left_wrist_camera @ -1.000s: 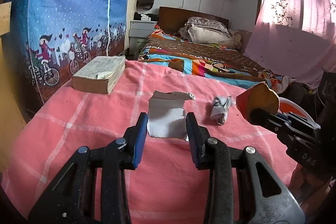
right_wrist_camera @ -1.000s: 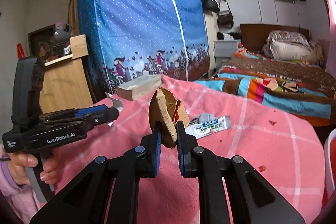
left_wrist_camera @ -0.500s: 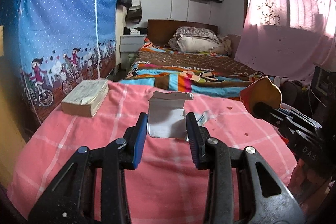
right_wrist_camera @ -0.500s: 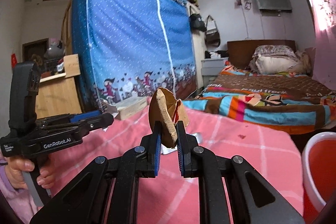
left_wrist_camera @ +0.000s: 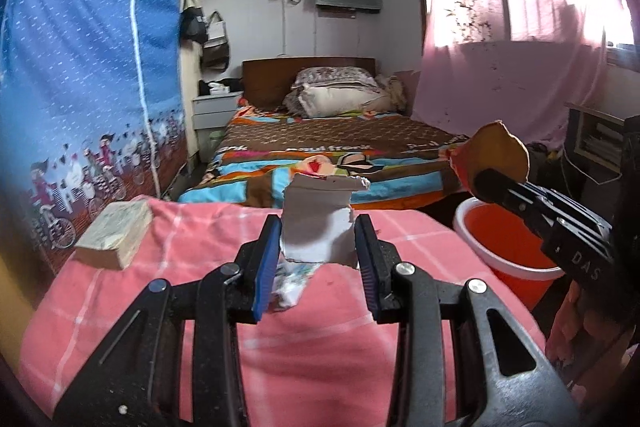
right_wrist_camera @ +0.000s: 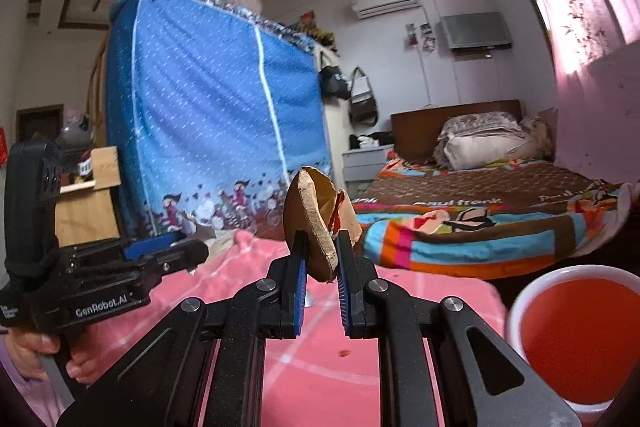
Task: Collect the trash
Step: 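Carry the paper scrap and tan wrapper over the red bucket and open both tools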
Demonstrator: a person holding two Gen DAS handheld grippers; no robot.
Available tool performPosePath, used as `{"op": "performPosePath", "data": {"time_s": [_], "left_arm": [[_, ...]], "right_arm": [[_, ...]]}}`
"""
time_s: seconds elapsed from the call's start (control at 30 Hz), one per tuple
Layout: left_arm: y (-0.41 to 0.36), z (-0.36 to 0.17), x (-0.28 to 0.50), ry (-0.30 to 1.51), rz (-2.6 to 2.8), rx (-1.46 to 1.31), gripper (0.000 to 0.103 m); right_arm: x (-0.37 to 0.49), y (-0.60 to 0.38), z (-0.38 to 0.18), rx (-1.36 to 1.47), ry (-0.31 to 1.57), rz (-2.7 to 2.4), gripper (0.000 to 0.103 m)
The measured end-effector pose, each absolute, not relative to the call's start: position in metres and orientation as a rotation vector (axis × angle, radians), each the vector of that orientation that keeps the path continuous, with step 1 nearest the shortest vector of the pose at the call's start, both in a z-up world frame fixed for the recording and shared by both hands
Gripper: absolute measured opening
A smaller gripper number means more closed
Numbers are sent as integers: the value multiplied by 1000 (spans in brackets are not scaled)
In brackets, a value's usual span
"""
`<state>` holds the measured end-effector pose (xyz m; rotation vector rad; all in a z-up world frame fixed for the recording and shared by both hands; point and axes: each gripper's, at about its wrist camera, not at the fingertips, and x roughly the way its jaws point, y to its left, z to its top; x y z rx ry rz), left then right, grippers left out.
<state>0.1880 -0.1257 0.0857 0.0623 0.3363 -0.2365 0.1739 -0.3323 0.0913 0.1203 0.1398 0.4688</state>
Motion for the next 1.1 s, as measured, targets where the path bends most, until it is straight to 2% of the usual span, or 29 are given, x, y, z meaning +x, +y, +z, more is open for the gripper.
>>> {"op": "performPosePath", "data": {"time_s": [0.53,0.83,1.1], "left_arm": [[-249,106,215,280,-507,111,43],[-313,90,235,366,-632,132,43],[-357,69,255,522,-694,123,43]], "right_arm": [[168,-439,92,205,96,106,12],[173,-487,74,200,231,-169,12],[173,-516,61,234,293,-274,12]]}}
